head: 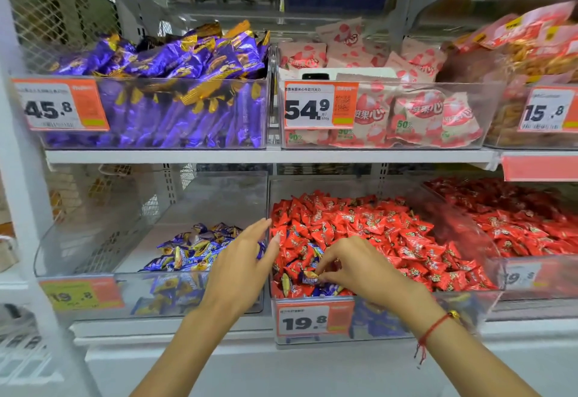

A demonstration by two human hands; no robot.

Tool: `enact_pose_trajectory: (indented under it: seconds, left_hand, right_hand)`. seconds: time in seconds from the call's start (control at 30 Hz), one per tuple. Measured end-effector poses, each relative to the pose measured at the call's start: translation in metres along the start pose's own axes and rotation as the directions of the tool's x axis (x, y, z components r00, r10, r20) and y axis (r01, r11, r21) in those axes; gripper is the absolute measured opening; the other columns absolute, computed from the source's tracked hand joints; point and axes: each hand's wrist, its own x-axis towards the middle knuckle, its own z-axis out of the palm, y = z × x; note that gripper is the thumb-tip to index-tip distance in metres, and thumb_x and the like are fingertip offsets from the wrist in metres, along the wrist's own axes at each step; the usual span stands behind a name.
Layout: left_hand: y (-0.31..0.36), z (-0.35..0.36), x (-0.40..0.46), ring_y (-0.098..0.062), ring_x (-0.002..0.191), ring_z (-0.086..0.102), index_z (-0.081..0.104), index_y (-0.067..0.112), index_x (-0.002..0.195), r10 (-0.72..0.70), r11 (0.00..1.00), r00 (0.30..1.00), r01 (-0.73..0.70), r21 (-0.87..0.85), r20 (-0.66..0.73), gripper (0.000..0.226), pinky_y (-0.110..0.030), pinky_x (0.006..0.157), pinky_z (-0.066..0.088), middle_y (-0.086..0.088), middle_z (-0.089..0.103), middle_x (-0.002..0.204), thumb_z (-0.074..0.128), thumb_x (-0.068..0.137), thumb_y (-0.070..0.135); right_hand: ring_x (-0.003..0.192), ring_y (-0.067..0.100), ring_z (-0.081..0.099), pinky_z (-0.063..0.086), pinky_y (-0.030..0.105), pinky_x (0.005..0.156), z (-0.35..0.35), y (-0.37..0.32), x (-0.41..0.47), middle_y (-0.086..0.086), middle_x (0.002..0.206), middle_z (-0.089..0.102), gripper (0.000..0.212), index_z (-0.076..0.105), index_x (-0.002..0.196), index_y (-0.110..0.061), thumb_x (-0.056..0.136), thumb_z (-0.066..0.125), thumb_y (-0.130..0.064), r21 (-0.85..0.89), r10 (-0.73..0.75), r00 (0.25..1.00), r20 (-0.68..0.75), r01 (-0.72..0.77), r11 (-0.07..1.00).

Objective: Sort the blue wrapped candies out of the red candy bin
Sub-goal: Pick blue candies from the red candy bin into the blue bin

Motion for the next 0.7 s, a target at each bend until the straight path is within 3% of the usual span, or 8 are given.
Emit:
enact_pose_trajectory:
  seconds: [0.17, 0.23, 0.3, 0.37, 0.47, 0.57, 0.63, 0.7]
  left_hand:
    - [0.006, -0.005, 0.003, 0.000, 0.129, 0.038, 0.057, 0.030, 0.131, 0.147, 0.989, 0.984, -0.148, 0.001, -0.104, 0.038, -0.019, 0.105, 0.030, 0.020, 0.047, 0.138, 0.051, 0.095, 0.043]
    - [0.015, -0.006, 0.002, 0.005, 0.126, 0.037, 0.058, 0.032, 0.129, 0.209, 0.975, 0.973, -0.215, -0.052, -0.099, 0.036, -0.015, 0.104, 0.027, 0.023, 0.049, 0.134, 0.053, 0.095, 0.041]
    - [0.024, -0.005, -0.001, 0.009, 0.122, 0.038, 0.056, 0.035, 0.131, 0.241, 0.963, 0.970, -0.244, -0.116, -0.045, 0.037, -0.017, 0.104, 0.030, 0.026, 0.050, 0.130, 0.052, 0.095, 0.042]
    - [0.031, -0.004, -0.003, 0.011, 0.112, 0.049, 0.055, 0.039, 0.129, 0.222, 0.951, 0.975, -0.214, -0.225, 0.011, 0.035, -0.018, 0.098, 0.041, 0.029, 0.056, 0.120, 0.055, 0.094, 0.042]
    - [0.035, -0.006, -0.003, 0.001, 0.095, 0.063, 0.066, 0.031, 0.107, 0.157, 0.886, 0.986, -0.166, -0.432, -0.058, 0.019, -0.020, 0.079, 0.052, 0.019, 0.069, 0.098, 0.068, 0.088, 0.031]
    - [0.030, -0.019, 0.003, -0.001, 0.089, 0.066, 0.069, 0.025, 0.098, 0.044, 0.824, 0.994, -0.093, -0.558, -0.099, 0.016, -0.014, 0.074, 0.050, 0.012, 0.072, 0.096, 0.074, 0.083, 0.022]
    - [0.013, -0.033, 0.009, -0.008, 0.082, 0.068, 0.069, 0.027, 0.096, -0.036, 0.836, 0.993, -0.031, -0.548, -0.111, 0.015, -0.022, 0.074, 0.053, 0.010, 0.073, 0.095, 0.073, 0.084, 0.017]
    - [-0.010, -0.046, 0.014, -0.017, 0.080, 0.070, 0.068, 0.030, 0.093, -0.127, 0.876, 0.986, 0.059, -0.479, -0.111, 0.018, -0.037, 0.079, 0.056, 0.008, 0.073, 0.091, 0.073, 0.084, 0.015]
  right_hand:
    - [0.058, 0.001, 0.059, 0.045, 0.012, 0.058, -0.015, 0.000, -0.003, -0.011, 0.071, 0.070, 0.005, 0.079, 0.083, -0.023, 0.079, 0.078, -0.020, 0.308, 0.073, 0.982, -0.175, -0.016, 0.951]
    - [0.047, 0.006, 0.053, 0.044, 0.018, 0.052, -0.024, -0.004, -0.006, -0.008, 0.062, 0.070, 0.005, 0.078, 0.083, -0.021, 0.079, 0.078, -0.019, 0.504, 0.134, 0.974, -0.183, -0.024, 0.863]
    - [0.044, 0.001, 0.052, 0.040, 0.011, 0.052, -0.031, -0.011, -0.010, -0.011, 0.054, 0.066, 0.010, 0.077, 0.089, -0.011, 0.080, 0.076, -0.014, 0.661, 0.146, 0.980, -0.135, -0.021, 0.750]
    - [0.063, 0.003, 0.067, 0.048, 0.012, 0.064, -0.033, -0.017, -0.012, -0.007, 0.069, 0.073, 0.014, 0.076, 0.092, -0.008, 0.079, 0.076, -0.012, 0.768, 0.154, 0.983, -0.101, -0.022, 0.640]
    - [0.088, 0.011, 0.071, 0.053, 0.018, 0.075, -0.029, -0.023, -0.010, -0.002, 0.089, 0.076, 0.013, 0.077, 0.089, -0.017, 0.076, 0.077, -0.015, 0.843, 0.222, 0.966, -0.132, -0.008, 0.537]
    - [0.087, 0.009, 0.070, 0.055, 0.022, 0.075, -0.024, -0.027, -0.004, -0.002, 0.090, 0.076, 0.015, 0.076, 0.089, -0.017, 0.074, 0.078, -0.019, 0.913, 0.330, 0.943, -0.053, -0.087, 0.397]
    - [0.080, 0.004, 0.070, 0.054, 0.016, 0.067, -0.022, -0.032, -0.003, -0.006, 0.087, 0.075, 0.011, 0.077, 0.087, -0.016, 0.076, 0.078, -0.015, 0.939, 0.365, 0.931, 0.023, -0.145, 0.311]
    - [0.075, -0.001, 0.068, 0.051, 0.012, 0.063, -0.018, -0.037, 0.001, -0.009, 0.084, 0.075, 0.009, 0.077, 0.086, -0.018, 0.077, 0.079, -0.017, 0.904, 0.394, 0.919, -0.015, -0.156, 0.398]
